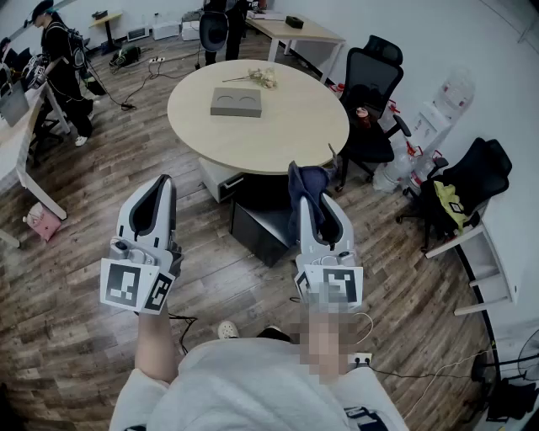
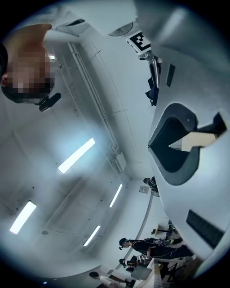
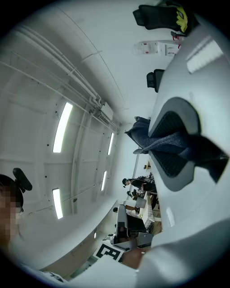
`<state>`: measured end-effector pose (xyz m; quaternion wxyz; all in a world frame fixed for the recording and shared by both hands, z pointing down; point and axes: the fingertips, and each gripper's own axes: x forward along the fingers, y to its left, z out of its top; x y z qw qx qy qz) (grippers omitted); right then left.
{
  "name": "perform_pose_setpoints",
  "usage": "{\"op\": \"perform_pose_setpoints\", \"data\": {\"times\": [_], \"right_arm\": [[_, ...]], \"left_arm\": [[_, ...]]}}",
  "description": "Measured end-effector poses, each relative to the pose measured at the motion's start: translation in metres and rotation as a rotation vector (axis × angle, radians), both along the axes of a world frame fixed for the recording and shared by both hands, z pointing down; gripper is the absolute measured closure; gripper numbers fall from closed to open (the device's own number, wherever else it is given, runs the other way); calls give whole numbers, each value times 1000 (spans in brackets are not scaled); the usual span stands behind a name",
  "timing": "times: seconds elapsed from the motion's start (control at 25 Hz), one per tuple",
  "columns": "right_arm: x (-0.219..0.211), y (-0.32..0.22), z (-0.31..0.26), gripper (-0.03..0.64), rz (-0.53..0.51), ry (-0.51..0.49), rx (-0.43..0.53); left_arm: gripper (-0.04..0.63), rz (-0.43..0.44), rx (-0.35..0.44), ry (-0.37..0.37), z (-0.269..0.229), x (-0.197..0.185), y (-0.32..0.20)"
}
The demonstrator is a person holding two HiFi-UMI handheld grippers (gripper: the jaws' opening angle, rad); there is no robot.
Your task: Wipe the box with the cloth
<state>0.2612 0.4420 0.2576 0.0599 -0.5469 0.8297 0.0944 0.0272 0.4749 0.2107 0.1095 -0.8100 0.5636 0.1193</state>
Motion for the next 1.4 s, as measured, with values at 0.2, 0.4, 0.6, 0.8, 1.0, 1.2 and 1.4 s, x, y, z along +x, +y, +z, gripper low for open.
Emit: {"op": "perform_pose_setpoints", "data": {"times": [0.2, 0.4, 0.6, 0.8, 1.0, 1.2, 1.4], "right_arm": [[2, -2, -3, 526, -1, 12, 4], [2, -7, -1, 526, 7, -3, -3], [-1, -8, -3, 526, 20, -17, 20], [-7, -20, 2, 526, 5, -19, 9], [-11, -47, 8, 526, -4, -35, -12], [-20, -94, 3, 526, -33, -39, 15], [-29, -157, -5, 526, -63, -59, 23]], "left_arm": [[588, 11, 5, 0, -3, 6, -3], [588, 25, 10, -2, -3, 7, -8], [588, 16, 19, -3, -3, 0, -10], [588, 20, 2, 13, 4, -5, -24], [588, 43, -5, -2, 6, -3, -46], [588, 21, 13, -27, 0, -9, -84], [588, -13, 25, -25, -6, -18, -137]]}}
